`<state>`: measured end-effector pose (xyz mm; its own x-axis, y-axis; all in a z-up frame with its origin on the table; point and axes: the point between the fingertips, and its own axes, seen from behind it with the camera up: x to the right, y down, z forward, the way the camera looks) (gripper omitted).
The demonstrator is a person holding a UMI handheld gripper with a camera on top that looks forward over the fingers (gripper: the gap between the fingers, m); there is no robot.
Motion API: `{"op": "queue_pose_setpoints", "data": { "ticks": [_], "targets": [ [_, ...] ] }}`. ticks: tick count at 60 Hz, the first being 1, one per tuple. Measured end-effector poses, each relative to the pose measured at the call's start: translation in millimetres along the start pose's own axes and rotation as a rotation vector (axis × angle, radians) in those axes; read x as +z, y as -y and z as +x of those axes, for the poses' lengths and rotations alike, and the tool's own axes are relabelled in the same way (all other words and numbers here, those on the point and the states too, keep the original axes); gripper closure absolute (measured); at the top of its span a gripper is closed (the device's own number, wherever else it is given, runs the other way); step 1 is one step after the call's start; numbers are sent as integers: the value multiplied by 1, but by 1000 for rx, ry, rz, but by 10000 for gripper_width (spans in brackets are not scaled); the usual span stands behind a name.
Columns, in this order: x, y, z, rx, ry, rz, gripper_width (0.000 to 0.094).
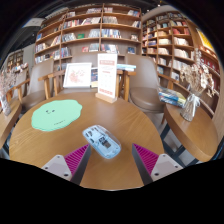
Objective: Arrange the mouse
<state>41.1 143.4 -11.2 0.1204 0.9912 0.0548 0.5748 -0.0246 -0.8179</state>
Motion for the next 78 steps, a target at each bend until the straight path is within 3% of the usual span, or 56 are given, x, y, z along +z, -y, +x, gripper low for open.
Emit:
{"op": "queue_pose_setpoints", "data": {
  "ticks": [24, 28, 30, 31, 38, 51, 60, 78],
  "targets": [
    [53, 30, 13, 64, -3, -47, 96],
    [56, 32, 10, 56, 2, -44, 228],
    [57, 32, 8, 43, 10, -41, 367],
    [57, 33, 8, 39, 8, -40, 488],
    [48, 35, 12, 32, -28, -79, 511],
    [3, 130, -55, 45, 71, 65, 519],
    [21, 169, -138, 48, 130, 96, 517],
    [111, 100, -236, -23, 118, -53, 500]
  ]
}}
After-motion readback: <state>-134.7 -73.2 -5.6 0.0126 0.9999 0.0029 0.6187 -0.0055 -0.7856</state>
